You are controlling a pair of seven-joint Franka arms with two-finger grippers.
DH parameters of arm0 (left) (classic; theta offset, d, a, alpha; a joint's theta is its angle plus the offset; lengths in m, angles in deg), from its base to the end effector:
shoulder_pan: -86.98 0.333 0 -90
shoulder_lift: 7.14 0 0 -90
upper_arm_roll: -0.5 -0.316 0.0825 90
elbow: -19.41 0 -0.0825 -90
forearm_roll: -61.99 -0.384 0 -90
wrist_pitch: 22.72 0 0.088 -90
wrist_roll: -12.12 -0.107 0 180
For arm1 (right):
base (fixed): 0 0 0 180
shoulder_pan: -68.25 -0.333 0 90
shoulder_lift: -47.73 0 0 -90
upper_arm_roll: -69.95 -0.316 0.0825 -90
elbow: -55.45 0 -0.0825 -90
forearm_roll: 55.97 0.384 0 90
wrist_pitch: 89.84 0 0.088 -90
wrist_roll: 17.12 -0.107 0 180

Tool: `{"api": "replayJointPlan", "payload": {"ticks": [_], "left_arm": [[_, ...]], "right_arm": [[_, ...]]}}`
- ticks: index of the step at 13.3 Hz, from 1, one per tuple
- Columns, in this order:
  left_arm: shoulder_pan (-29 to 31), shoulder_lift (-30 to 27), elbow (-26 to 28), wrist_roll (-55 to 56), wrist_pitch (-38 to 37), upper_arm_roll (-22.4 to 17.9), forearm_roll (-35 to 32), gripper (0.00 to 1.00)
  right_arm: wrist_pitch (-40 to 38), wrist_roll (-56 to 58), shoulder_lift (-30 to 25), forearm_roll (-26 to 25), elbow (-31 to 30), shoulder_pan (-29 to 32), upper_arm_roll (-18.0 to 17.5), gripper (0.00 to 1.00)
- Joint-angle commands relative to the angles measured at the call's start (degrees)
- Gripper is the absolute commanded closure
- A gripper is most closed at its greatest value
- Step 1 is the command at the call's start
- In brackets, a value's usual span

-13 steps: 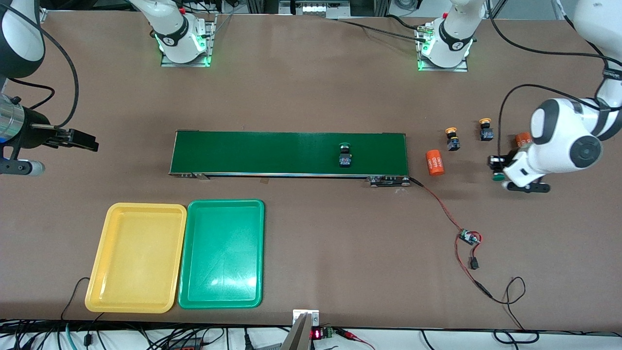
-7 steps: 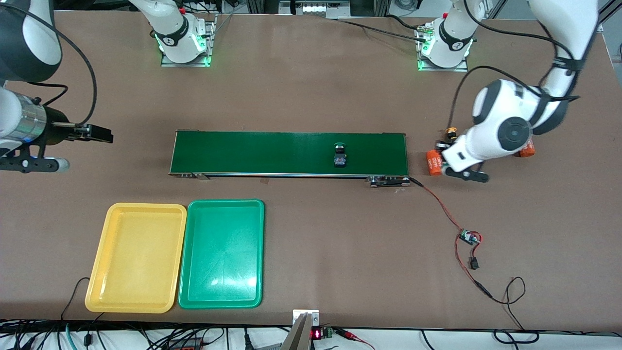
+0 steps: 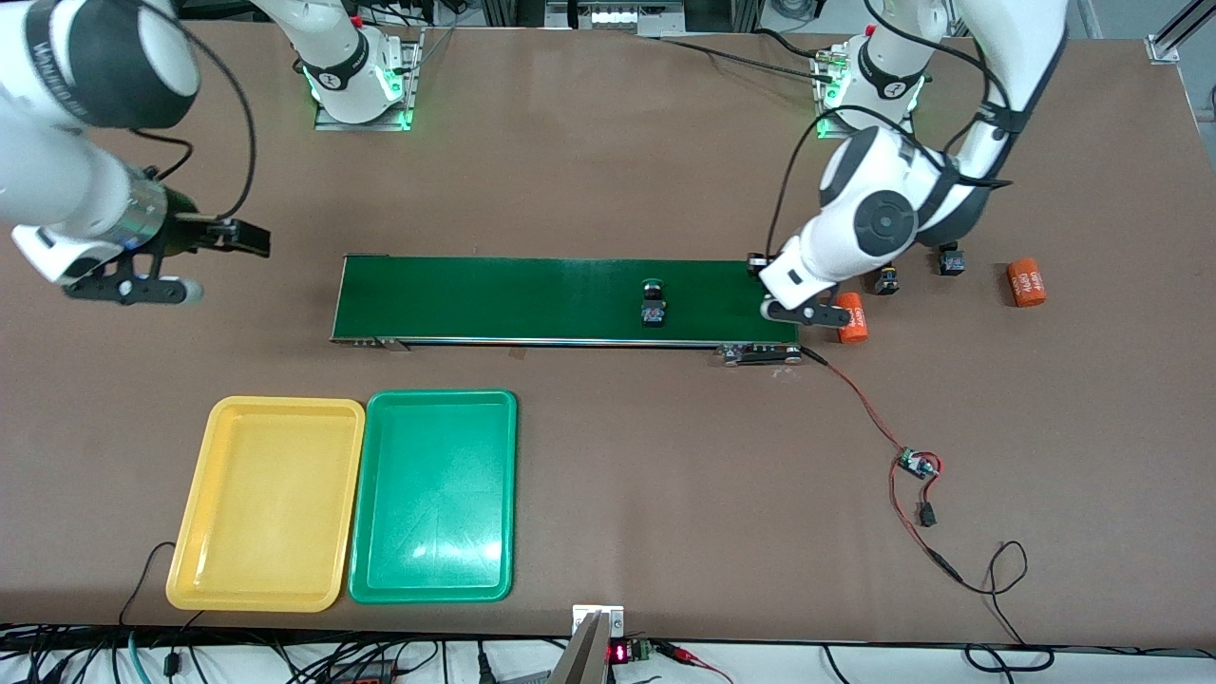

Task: Sort buttons by color to trays
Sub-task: 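Place the button on the belt with the left gripper while the right gripper reaches in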

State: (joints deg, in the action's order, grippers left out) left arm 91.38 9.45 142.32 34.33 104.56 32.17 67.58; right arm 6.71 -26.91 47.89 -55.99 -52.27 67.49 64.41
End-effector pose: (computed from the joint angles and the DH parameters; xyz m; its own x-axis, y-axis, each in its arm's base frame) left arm 0.4863 -0.2526 0.2744 0.9683 -0.0325 -0.2479 0.0001 -0.9914 0.1307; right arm 0.5362 0.0591 0.4872 0.9791 -0.0629 -0.1936 -0.0575 -0.9978 0.0335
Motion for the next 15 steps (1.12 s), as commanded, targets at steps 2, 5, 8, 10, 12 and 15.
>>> {"api": "replayJointPlan", "payload": {"ticks": [2,5,8,10,12,15], "left_arm": [[-1.3,2.6,-1.1,3.1,1.7,-0.5,1.1,0.95],[-1.3,5.8,-3.2,4.9,1.7,-0.5,1.7,0.7],[-1.2,5.1,-4.3,4.7,1.7,-0.7,1.7,0.0],[-0.8,3.3,-5.0,4.7,1.1,-0.8,2.0,0.0],[0.0,1.9,-5.3,2.2,0.2,-3.3,0.9,0.0],[1.1,1.9,-4.9,-8.8,-2.6,-10.7,0.4,0.0]], "right_arm": [[13.0,-5.8,-13.8,1.5,-20.5,-3.6,0.0,0.0],[16.0,-15.4,-13.3,1.5,-21.4,-10.8,0.0,0.0],[19.5,-18.9,-10.3,1.5,-21.4,-17.6,0.1,0.0],[23.2,-19.3,-8.6,1.5,-21.3,-18.9,0.0,0.0],[24.7,-19.3,-7.3,1.5,-21.0,-20.7,0.0,0.0],[26.1,-19.5,-6.1,1.6,-20.9,-21.4,0.0,0.0]]}}
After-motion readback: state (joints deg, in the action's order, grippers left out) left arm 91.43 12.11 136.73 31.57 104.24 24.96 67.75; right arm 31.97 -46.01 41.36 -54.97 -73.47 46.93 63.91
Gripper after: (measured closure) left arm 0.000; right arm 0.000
